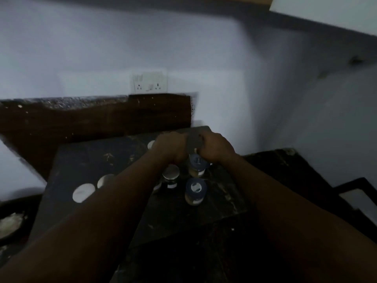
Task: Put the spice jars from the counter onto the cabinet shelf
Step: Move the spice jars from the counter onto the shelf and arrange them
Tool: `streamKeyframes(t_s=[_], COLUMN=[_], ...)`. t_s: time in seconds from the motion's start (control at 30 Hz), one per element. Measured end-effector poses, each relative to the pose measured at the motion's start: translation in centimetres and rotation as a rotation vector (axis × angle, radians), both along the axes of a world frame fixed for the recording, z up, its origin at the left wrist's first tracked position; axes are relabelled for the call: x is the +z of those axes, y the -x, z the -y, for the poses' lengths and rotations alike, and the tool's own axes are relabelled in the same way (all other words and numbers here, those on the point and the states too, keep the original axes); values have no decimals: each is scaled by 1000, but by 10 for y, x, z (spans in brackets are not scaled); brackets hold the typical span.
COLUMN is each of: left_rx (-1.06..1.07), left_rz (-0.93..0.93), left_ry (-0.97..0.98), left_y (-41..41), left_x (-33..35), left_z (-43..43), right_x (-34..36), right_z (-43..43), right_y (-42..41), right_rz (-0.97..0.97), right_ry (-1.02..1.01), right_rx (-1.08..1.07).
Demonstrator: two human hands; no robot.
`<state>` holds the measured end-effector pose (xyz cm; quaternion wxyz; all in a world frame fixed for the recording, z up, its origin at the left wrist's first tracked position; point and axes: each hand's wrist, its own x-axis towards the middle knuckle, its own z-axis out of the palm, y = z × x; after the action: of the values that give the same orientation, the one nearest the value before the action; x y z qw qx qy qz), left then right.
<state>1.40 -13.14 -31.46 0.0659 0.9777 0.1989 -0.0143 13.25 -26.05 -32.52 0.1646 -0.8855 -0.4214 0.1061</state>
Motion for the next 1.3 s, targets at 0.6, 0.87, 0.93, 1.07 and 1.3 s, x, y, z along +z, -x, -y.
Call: streamKeyframes(t_s=[0.6, 0.87, 0.93, 1.07, 1.3], left_rx=[17, 56, 25, -33, -109], left_rz=[-239, -149, -103, -8, 427], left_ry=[366, 422, 438, 398, 425], left_y=[-35, -27, -25, -24, -77], left_x=[-185, -185, -177, -140, -1], left_z=[64, 50, 47, 30, -11], right_x=[-202, -204, -196, -161, -13], right_z=[40, 40, 45, 45, 1], right_y=[2, -4, -13, -44, -116], right_rz=[-239, -227, -297, -324, -186], right_ry=[302, 29, -7, -128, -529], right_rx=[101, 66, 76, 97, 122])
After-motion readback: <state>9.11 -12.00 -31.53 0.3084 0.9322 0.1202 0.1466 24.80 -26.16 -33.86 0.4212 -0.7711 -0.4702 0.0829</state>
